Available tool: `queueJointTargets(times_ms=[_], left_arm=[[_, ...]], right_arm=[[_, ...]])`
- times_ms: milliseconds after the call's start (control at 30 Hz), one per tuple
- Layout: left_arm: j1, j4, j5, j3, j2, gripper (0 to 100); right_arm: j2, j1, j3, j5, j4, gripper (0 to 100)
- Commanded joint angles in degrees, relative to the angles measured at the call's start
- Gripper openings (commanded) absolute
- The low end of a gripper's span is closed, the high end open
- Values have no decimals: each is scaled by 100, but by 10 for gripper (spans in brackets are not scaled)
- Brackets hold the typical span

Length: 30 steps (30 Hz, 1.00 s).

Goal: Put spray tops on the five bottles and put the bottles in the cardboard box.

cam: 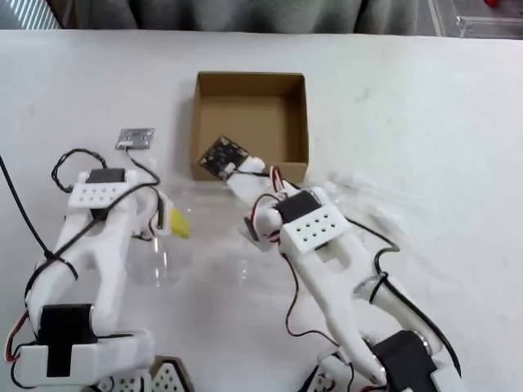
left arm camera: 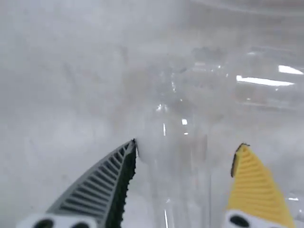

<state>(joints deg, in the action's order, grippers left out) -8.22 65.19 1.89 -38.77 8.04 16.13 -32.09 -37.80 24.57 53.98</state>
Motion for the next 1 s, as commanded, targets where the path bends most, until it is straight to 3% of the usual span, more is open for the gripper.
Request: queueJointTargets(times_ms=[0, 400, 867, 967], left_arm=[[-180, 62, 123, 404, 22, 313], [-207, 264, 721, 378, 13, 309], [-198, -35, 774, 378, -435, 308], [-189, -123, 774, 334, -444, 265]], right_arm=[[-92, 31, 246, 18, -110, 18], [-154, 57, 308, 18, -92, 18], [-198, 57, 308, 18, -84, 18], [-189, 57, 308, 18, -84, 18]])
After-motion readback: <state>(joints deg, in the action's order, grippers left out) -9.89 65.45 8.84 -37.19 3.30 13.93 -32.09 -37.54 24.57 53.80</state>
